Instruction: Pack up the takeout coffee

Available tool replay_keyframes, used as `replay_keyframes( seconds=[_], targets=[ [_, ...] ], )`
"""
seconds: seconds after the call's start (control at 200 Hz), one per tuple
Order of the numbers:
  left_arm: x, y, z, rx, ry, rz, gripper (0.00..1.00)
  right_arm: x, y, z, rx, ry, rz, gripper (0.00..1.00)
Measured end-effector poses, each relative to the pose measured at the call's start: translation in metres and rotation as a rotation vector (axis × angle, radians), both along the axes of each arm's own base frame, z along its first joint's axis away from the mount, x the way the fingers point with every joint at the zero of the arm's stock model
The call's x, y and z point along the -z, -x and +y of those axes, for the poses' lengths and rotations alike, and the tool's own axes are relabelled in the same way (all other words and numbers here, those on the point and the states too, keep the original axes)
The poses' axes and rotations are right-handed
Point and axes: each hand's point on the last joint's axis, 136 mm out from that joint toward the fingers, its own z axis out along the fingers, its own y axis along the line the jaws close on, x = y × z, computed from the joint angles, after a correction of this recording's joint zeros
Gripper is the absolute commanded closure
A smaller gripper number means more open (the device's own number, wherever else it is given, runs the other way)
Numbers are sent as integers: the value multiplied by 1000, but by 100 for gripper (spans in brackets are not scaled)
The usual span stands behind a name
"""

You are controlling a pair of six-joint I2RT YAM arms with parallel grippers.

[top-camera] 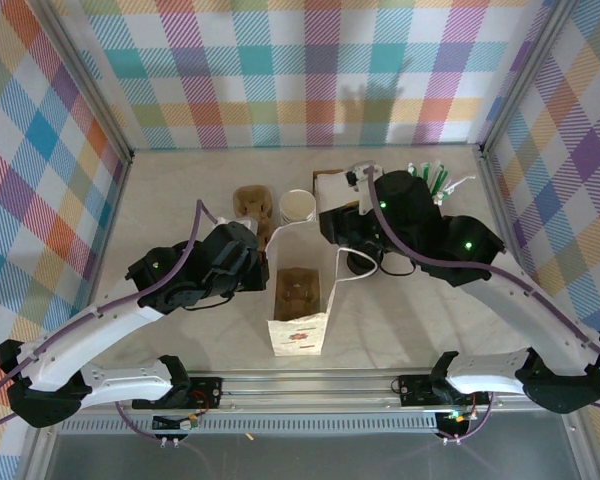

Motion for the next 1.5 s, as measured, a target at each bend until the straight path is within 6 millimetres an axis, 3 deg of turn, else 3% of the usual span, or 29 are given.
replay_keyframes(
  seconds=[0.16, 0.33, 0.435, 0.66, 0.95, 1.065, 1.27, 1.315, 1.4, 1.5],
  targets=[
    [-6, 1, 0, 55, -26, -32, 100, -1, -21, -17, 78, 27, -31, 40],
    [-40, 0, -4, 121, 0, -114, 100, 3, -41, -37, 157, 69, -48, 40],
    [-49, 0, -8, 157, -9, -135, 100, 6, -53, -46, 201, 91, -48, 40],
    [-40, -2, -13, 188, -50, -125, 100, 10, -71, -49, 237, 122, -41, 40],
    [-48, -4, -9, 153, 41, -110, 100, 18, -81, -54, 281, 157, 14, 38],
    [-37, -12, -3, 86, 85, -68, 100, 23, -89, -73, 352, 170, 69, 36],
    [-6, -15, 7, -5, 93, 41, 100, 50, -102, -130, 523, 200, 239, 33],
    [-6, -15, 7, -15, 99, 49, 94, 57, -101, -142, 554, 216, 271, 31],
    [-6, -16, 10, -40, 109, 57, 68, 64, -97, -157, 590, 239, 312, 26],
    [-4, -17, 18, -77, 98, 67, 58, 70, -91, -175, 635, 249, 362, 22]
  ],
)
